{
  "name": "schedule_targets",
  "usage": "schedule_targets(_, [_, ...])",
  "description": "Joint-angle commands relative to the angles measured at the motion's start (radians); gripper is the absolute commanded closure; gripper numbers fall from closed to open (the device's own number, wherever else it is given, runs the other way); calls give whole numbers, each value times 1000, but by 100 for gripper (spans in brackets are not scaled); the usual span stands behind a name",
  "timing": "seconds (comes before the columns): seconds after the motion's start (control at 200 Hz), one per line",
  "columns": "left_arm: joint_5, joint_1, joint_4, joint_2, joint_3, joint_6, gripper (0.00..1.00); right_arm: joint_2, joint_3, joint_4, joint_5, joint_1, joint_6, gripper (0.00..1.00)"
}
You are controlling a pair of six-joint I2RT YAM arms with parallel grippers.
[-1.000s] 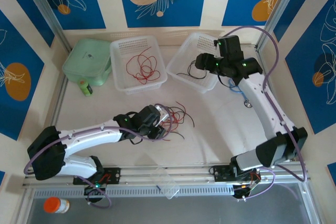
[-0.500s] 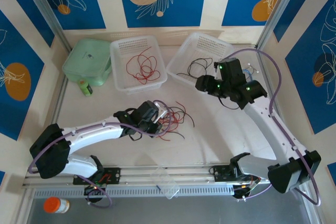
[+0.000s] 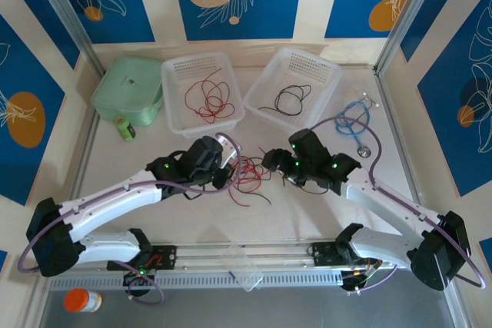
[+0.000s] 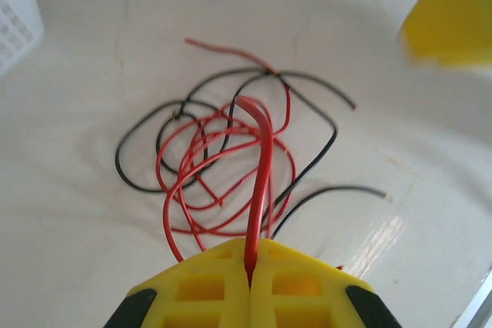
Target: Untangle the cables
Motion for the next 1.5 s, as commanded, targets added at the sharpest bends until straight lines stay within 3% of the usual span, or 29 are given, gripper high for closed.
schedule_targets(0.0, [-32, 8, -77, -37, 49, -16, 100, -22, -46, 140, 10, 28, 249, 11])
schedule_targets(0.155, [-55, 8, -110, -55, 80, -27, 100, -2, -52, 143, 37, 62, 332, 7])
schedule_targets(0.325, [-106, 8, -158, -91, 136, -40, 100, 18, -122, 262, 34, 81, 443, 14])
schedule_targets(0.455, [-155, 8, -235, -112, 226, -38, 100, 60, -70, 291, -12, 65, 305, 20])
schedule_targets(0.61, [-209, 8, -298, -118, 356, -1, 100, 121, 79, 104, 6, 61, 34, 19])
schedule_targets(0.68, [-227, 7, -312, -111, 409, 15, 100, 127, 71, 83, -1, 53, 56, 20])
schedule_targets(0.84, [-273, 7, -315, -92, 512, 59, 100, 139, -30, 252, -55, 45, 152, 29])
schedule_targets(1.01, [-337, 9, -321, -63, 637, 132, 100, 206, 26, 169, -77, 43, 98, 31])
schedule_targets(1.301, [-472, 15, -231, 3, 794, 309, 99, 146, -19, 85, -42, 51, 99, 30])
schedule_targets(1.426, [-550, 71, -159, 58, 799, 396, 98, 143, -59, 117, -58, 52, 148, 28])
schedule_targets(1.496, [-528, 140, -135, 102, 803, 407, 98, 154, -68, 147, -68, 59, 161, 27])
